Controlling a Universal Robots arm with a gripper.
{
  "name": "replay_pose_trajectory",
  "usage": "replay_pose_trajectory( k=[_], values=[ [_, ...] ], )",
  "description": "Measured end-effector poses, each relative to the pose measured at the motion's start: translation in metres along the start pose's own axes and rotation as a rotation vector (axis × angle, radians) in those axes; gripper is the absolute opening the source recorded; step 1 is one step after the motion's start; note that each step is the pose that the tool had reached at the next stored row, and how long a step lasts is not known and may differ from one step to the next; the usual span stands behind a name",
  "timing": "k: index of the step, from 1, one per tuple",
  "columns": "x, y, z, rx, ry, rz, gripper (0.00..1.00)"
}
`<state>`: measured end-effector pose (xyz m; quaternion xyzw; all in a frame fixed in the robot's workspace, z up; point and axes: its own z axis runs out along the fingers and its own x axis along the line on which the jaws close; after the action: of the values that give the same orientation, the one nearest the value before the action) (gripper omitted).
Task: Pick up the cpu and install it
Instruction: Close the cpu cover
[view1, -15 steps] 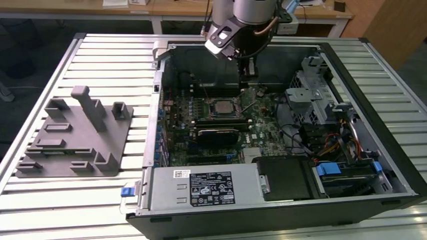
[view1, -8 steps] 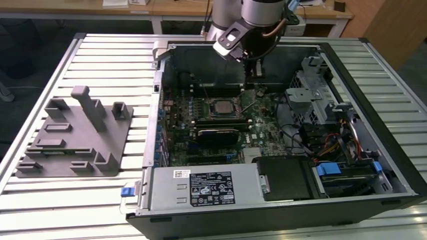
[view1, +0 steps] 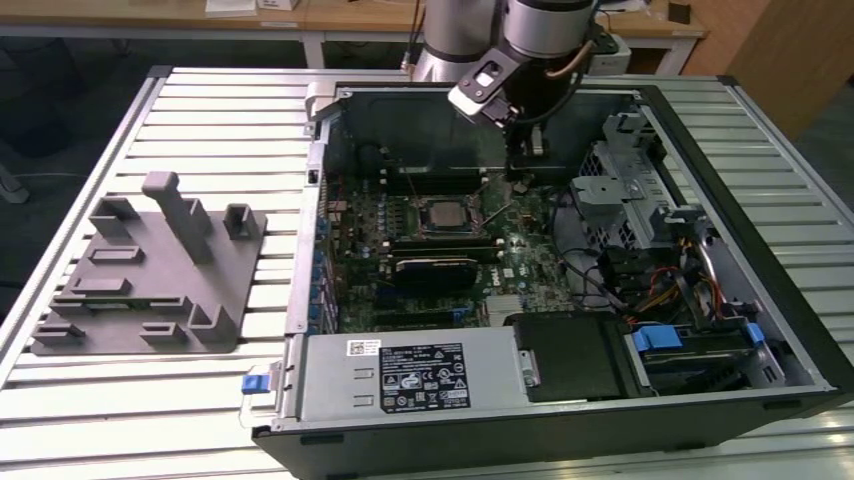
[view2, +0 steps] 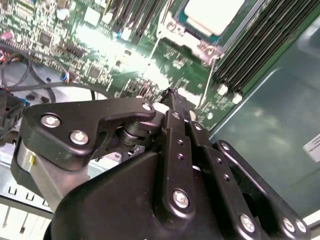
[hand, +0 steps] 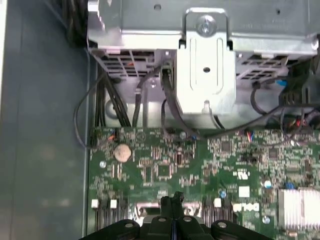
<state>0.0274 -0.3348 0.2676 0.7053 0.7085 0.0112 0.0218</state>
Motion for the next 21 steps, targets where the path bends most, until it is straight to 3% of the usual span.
replay_pose_trajectory(
  k=[9, 18, 21],
  values=[
    [0.0000, 0.0167, 0.0085, 0.0009, 0.0001, 0.000, 0.11],
    [0.0003, 0.0174, 0.0232, 0.0012, 0.0001, 0.000, 0.11],
    [0.0002, 0.0174, 0.0240, 0.0012, -0.0002, 0.000, 0.11]
  ],
)
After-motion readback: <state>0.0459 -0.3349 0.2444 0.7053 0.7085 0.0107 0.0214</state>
